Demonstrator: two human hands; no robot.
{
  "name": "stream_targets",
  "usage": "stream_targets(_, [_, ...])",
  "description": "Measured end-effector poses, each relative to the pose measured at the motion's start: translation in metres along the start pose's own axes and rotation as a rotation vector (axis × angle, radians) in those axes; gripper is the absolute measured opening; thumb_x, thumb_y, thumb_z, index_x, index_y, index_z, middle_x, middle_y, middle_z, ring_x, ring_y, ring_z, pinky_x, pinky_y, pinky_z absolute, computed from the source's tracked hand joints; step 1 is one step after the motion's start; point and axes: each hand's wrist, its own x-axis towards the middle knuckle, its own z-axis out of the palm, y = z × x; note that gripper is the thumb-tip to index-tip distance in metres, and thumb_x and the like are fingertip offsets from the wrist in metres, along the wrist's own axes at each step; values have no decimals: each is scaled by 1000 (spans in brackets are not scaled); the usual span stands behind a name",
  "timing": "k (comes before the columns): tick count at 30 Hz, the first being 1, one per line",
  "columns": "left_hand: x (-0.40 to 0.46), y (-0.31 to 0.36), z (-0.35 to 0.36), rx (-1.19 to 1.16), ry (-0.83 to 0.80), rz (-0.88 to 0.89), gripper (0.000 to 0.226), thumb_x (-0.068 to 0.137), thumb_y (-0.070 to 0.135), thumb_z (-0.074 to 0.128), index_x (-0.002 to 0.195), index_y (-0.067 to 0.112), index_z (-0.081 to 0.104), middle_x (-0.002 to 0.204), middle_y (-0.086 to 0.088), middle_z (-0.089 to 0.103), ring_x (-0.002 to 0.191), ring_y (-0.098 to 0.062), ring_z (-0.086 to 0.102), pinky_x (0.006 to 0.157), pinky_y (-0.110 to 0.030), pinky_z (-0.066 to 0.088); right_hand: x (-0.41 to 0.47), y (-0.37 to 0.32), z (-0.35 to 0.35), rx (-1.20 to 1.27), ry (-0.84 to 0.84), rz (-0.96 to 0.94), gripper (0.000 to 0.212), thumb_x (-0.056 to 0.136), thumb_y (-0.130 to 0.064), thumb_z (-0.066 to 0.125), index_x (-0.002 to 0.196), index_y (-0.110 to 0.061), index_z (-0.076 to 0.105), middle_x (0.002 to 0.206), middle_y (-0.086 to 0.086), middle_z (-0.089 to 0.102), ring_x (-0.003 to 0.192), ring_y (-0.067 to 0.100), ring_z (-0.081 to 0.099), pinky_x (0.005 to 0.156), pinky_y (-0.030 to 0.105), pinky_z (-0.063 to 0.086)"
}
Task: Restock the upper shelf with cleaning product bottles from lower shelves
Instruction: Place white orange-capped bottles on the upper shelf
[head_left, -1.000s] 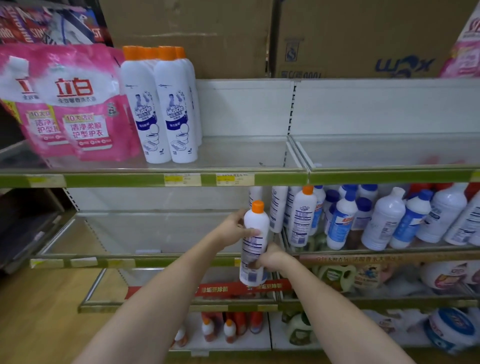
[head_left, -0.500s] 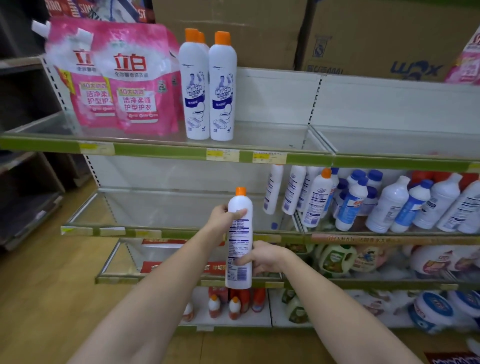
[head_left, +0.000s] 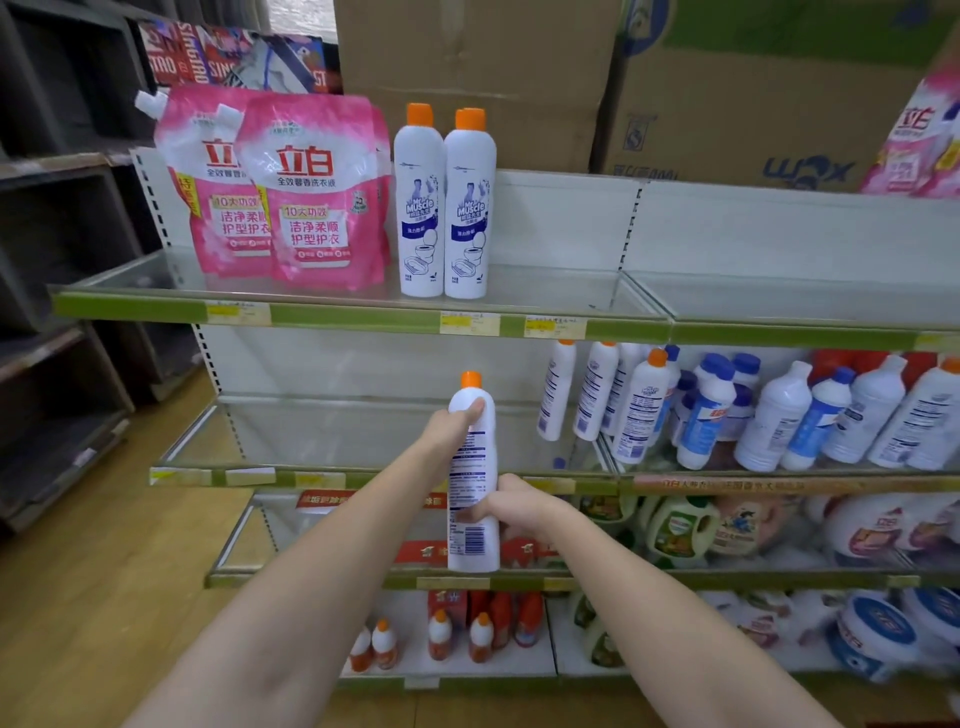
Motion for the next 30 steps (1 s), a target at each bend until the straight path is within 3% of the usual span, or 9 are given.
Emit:
stream_targets(2, [1, 0, -4, 13, -26, -28, 94, 64, 69, 79, 131, 10, 50, 109, -12, 67, 92, -28, 68, 85, -42, 56, 2, -2, 8, -104, 31, -37, 33, 78, -24, 81, 108, -21, 69, 110, 2, 74, 103, 23, 69, 89, 45, 58])
stream_targets(5, [4, -3, -8, 195, 67, -29, 129, 34, 82, 79, 138, 15, 45, 124, -9, 61, 112, -27, 62, 96, -45, 53, 5, -10, 21, -255, 80, -66, 36, 75, -32, 83, 105, -19, 69, 104, 3, 73, 95, 22, 71, 77, 40, 63])
stream_targets(7, [-5, 1, -12, 339, 194, -28, 116, 37, 71, 76, 131, 10, 49, 125, -12, 55, 116, -30, 58, 99, -46, 51, 6, -17, 31, -334, 117, -68, 37, 75, -34, 82, 105, -17, 68, 101, 4, 73, 89, 21, 71, 69, 35, 61])
stream_targets(9, [-10, 4, -20, 343, 289, -31, 88, 48, 58, 76, 117, 7, 53, 117, -13, 57, 104, -32, 62, 93, -44, 54, 9, -25, 41, -403, 145, -69, 38, 75, -37, 82, 103, -17, 67, 97, 3, 72, 85, 21, 70, 66, 33, 59])
stream_targets(14, [-18, 14, -44, 104, 265, -1, 84, 38, 45, 79, 108, 4, 57, 100, -13, 65, 83, -31, 68, 71, -38, 55, 15, -37, 54, -313, 131, -61, 47, 69, -43, 86, 103, -18, 64, 101, 4, 71, 90, 22, 70, 71, 35, 60])
stream_targets(17, [-31, 24, -51, -47, 218, 20, 52, 58, 28, 78, 98, 1, 58, 83, -14, 62, 66, -29, 61, 60, -32, 49, 17, -43, 55, -170, 28, -61, 64, 57, -48, 88, 108, -20, 61, 107, 5, 70, 100, 25, 68, 86, 44, 61])
stream_targets(21, [-31, 26, -61, -175, 132, 40, 80, 42, 31, 80, 111, -6, 60, 87, -26, 72, 67, -36, 68, 72, -48, 58, 18, -44, 54, -89, -46, -110, 67, 53, -45, 92, 112, -26, 64, 107, 0, 75, 103, 22, 70, 94, 48, 57])
stream_targets(25, [-38, 29, -72, -178, -3, 29, 78, 58, 37, 91, 117, -2, 59, 98, -29, 72, 83, -41, 73, 76, -51, 60, 12, -42, 47, -16, -88, -127, 61, 64, -26, 92, 117, -22, 63, 110, -1, 75, 104, 20, 71, 95, 43, 58])
stream_targets(30, [-41, 34, -73, -149, -64, 49, 83, 52, 46, 95, 112, -2, 64, 97, -27, 73, 92, -40, 73, 86, -54, 58, 11, -48, 53, -42, -35, -181, 59, 62, -27, 93, 114, -24, 65, 107, -3, 75, 102, 19, 70, 91, 42, 58])
